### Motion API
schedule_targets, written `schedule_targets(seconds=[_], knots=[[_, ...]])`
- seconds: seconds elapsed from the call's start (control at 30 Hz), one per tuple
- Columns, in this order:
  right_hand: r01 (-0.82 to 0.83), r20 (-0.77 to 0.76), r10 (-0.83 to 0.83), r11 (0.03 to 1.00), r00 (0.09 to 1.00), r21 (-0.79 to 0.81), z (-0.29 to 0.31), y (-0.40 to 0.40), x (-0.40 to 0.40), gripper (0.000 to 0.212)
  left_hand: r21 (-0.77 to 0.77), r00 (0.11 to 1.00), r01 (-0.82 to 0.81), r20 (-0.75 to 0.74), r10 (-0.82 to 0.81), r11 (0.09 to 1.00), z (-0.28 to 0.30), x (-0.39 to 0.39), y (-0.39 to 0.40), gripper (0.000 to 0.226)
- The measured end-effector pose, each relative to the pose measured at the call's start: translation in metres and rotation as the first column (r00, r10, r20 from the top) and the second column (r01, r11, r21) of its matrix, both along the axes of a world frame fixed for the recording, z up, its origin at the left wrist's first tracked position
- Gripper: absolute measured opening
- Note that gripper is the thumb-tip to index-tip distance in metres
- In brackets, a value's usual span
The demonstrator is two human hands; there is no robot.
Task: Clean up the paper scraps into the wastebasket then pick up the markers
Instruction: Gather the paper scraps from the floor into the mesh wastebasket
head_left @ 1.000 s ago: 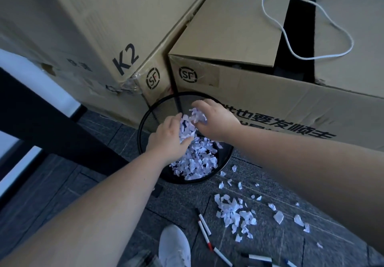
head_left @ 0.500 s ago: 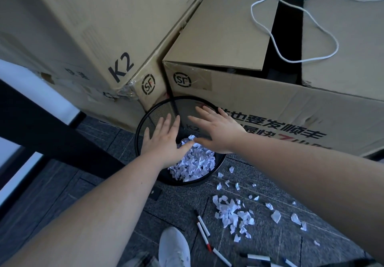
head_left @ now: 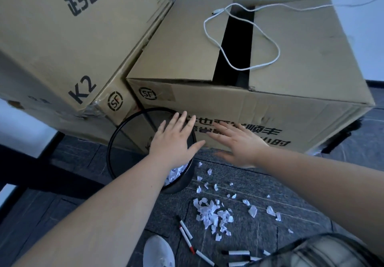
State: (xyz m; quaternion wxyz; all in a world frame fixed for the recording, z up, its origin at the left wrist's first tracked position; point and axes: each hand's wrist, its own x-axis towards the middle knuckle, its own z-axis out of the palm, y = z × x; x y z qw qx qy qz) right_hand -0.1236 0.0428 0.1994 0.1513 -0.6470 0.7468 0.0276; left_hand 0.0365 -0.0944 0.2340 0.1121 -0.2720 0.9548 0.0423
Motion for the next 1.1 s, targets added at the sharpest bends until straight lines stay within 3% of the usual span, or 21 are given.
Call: schedule_targets(seconds=[0.23,0.3,0.67,0.9,1.1], knots=[[0.013,0.029,-0.014,0.998,0.999,0.055,-0.036,0.039,-0.026,0.065,-0.012,0.951,0.3,-0.078,-0.3,0.954,-0.027,-0.043,0.037,0.067],[0.016,0.046,-0.02,0.997,0.999,0.072,-0.053,0.045,-0.029,0.065,0.011,0.947,0.316,-0.068,-0.314,0.949,-0.046,-0.052,0.047,0.066],[0.018,0.112,-0.036,0.987,0.993,0.162,-0.17,0.062,-0.036,0.063,0.175,0.967,0.202,0.118,-0.224,0.964,-0.177,-0.056,0.055,0.065],[0.016,0.087,-0.033,0.98,0.996,0.199,-0.227,0.046,-0.037,0.066,0.09,0.97,0.2,0.123,-0.21,0.976,-0.246,-0.031,0.044,0.072],[-0.004,0.074,-0.007,0.99,0.997,0.142,-0.261,0.041,-0.033,0.064,0.148,0.993,0.006,0.113,-0.023,0.989,-0.287,-0.04,0.041,0.074]])
